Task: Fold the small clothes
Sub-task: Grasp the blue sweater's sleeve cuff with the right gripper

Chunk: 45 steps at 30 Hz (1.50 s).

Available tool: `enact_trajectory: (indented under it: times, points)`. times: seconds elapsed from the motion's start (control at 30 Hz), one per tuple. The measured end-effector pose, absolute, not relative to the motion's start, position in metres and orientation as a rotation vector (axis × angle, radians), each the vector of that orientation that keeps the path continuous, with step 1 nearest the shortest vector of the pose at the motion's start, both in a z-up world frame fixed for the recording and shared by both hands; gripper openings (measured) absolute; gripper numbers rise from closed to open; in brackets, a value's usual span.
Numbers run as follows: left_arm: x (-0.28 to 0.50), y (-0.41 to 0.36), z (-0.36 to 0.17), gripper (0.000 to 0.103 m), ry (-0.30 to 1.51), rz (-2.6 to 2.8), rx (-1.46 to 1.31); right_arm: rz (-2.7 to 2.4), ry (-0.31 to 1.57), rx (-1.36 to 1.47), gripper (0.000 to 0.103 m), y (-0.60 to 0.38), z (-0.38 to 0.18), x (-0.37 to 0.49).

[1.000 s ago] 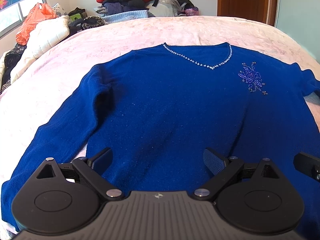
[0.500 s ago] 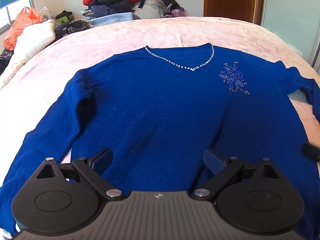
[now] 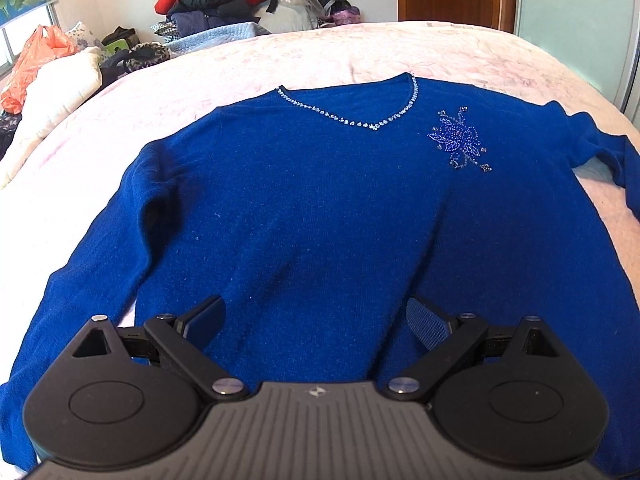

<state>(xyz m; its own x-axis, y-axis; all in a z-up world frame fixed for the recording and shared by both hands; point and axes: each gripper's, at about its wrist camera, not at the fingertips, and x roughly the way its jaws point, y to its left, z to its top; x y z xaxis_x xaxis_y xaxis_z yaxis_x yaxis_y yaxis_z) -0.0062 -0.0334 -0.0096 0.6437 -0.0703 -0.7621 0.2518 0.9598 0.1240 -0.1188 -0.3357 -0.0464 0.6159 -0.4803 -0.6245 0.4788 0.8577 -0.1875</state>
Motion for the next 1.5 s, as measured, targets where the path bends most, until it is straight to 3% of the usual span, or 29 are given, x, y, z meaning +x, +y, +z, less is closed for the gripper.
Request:
enact_trajectory:
  times: [0.1, 0.17, 0.3, 0.37, 0.6, 0.93, 0.97, 1.03, 1.07, 1.1, 1.13, 1.3, 1.5]
  points:
    - [-0.005, -0.033, -0.010, 0.098, 0.856, -0.179, 0.232, -0.533, 0.727, 0.003, 0.053, -0.338, -0.052, -0.114]
    - [-0.005, -0.033, -0.010, 0.098, 0.858, -0.176, 0.230, -0.555, 0.727, -0.027, 0.037, -0.336, -0.049, -0.112]
    - [-0.004, -0.032, -0.011, 0.098, 0.863, -0.174, 0.232, -0.575, 0.693, 0.008, 0.018, -0.342, -0.042, -0.117]
    - [-0.004, -0.032, -0.011, 0.098, 0.863, -0.174, 0.235, -0.551, 0.657, 0.116, 0.016, -0.352, -0.039, -0.122]
    - [-0.002, -0.027, -0.012, 0.098, 0.867, -0.165, 0.227, -0.080, 0.368, 1.080, 0.012, -0.422, -0.054, -0.145]
    - [0.002, -0.018, -0.012, 0.098, 0.871, -0.145, 0.201, 0.323, 0.172, 1.338, 0.012, -0.402, -0.037, -0.094]
    - [0.002, -0.018, -0.012, 0.098, 0.872, -0.144, 0.199, 0.339, 0.188, 1.324, 0.013, -0.398, -0.033, -0.088]
    - [0.003, -0.017, -0.012, 0.098, 0.875, -0.144, 0.198, 0.305, 0.297, 1.244, 0.026, -0.388, -0.031, -0.076]
    - [0.003, -0.016, -0.012, 0.098, 0.876, -0.145, 0.198, 0.261, 0.377, 1.183, 0.036, -0.382, -0.032, -0.069]
    - [0.003, -0.016, -0.012, 0.098, 0.875, -0.145, 0.199, 0.212, 0.462, 1.117, 0.057, -0.375, -0.036, -0.065]
    - [0.002, -0.015, -0.012, 0.098, 0.873, -0.145, 0.200, 0.161, 0.541, 1.046, 0.062, -0.368, -0.040, -0.061]
    - [0.006, -0.015, -0.015, 0.098, 0.886, -0.140, 0.195, -0.048, 0.678, 0.585, 0.058, -0.334, -0.031, -0.070]
    - [0.005, -0.018, -0.015, 0.098, 0.889, -0.153, 0.205, -0.141, 0.635, -0.361, 0.064, -0.246, -0.004, -0.051]
